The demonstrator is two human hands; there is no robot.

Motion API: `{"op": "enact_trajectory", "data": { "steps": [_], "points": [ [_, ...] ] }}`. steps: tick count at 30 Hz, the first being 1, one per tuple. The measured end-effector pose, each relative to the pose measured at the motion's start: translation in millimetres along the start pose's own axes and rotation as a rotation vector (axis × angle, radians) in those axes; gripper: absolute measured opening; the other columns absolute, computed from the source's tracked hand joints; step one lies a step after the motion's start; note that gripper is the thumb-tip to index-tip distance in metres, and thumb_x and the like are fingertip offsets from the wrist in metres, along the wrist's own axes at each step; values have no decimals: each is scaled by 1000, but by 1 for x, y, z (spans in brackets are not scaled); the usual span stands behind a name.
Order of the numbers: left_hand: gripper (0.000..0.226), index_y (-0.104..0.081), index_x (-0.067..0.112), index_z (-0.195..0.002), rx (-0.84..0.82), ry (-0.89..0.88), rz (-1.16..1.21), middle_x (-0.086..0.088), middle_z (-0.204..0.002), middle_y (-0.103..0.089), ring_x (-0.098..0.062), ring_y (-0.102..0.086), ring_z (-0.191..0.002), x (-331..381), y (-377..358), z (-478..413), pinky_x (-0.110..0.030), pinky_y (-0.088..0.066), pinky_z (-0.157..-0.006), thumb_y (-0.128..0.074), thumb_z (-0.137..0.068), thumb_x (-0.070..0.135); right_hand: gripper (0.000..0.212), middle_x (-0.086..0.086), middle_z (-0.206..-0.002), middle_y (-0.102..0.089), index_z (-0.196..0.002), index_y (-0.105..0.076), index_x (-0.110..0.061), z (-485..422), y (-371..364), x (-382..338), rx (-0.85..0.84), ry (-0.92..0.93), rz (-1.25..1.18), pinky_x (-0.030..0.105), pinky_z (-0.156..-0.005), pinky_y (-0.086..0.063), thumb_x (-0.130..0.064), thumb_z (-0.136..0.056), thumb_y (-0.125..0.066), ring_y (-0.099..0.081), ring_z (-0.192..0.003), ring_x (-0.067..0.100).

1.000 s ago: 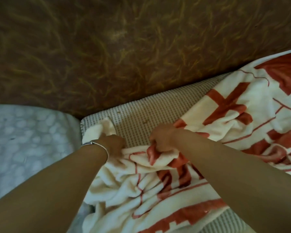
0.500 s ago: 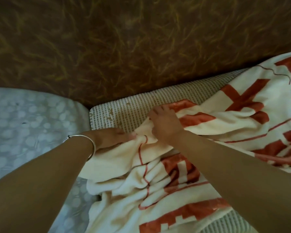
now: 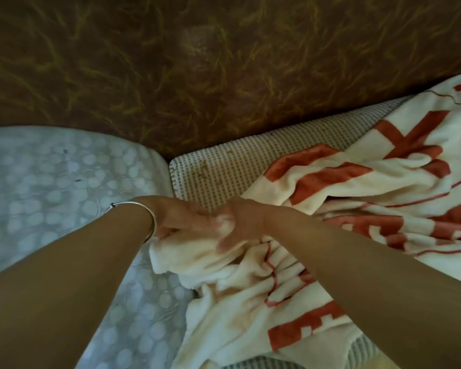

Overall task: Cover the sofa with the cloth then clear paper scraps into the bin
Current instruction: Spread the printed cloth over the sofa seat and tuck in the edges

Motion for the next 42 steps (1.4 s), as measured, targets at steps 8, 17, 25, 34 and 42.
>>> {"op": "enact_trajectory", "data": {
  "steps": [8, 17, 25, 34, 42],
  "points": [
    [27, -59, 2, -110, 139, -275, 446, -9, -76, -69, -13, -67, -54, -12, 4, 4, -22, -55, -50, -59, -90, 19, 27, 14, -114, -61, -118, -56, -8, -9, 11, -10, 549, -221, -368, 35, -83, -43, -14, -94, -45, -57, -108, 29],
    [30, -58, 8, -119, 4, -485, 941, -14, -105, -64, -25, -64, -94, -11, 4, 3, -37, -59, -75, -45, -95, 23, 35, 0, -105, -51, -95, -55, -19, 3, 8, -23, 577, -122, -830, 31, -82, -43, -53, -87, -52, -52, -97, 18],
    [44, -49, 11, -121, 472, -441, 23, -9, -108, -60, -26, -58, -102, -11, -16, -18, -39, -50, -92, -68, -82, 15, 17, 6, -84, -59, -88, -57, -12, -1, 12, -23, 561, -288, -954, 32, -75, -48, -24, -93, -47, -57, -90, 26],
    [24, -58, 5, -111, 898, -395, 354, -15, -99, -63, -29, -60, -92, -37, 9, -9, -33, -47, -76, -50, -91, 14, 24, 17, -106, -63, -103, -60, -13, -15, 19, -49, 589, -225, -1528, 48, -95, -48, -30, -88, -51, -60, -101, 33],
    [55, -61, 14, -118, 315, -376, 973, -12, -113, -68, -27, -65, -107, -73, 34, 6, -45, -49, -99, -49, -86, 57, 28, 13, -95, -67, -101, -66, -5, -44, 12, -107, 300, -162, -1214, 38, -83, -54, -21, -96, -44, -63, -86, 27]
  ]
}}
Point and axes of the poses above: each hand's wrist, its own z-axis away from the middle knuckle, its own y-axis out of the back of the hand, x = y × z, the point moved 1 cm from there along -z, towards the middle knuckle
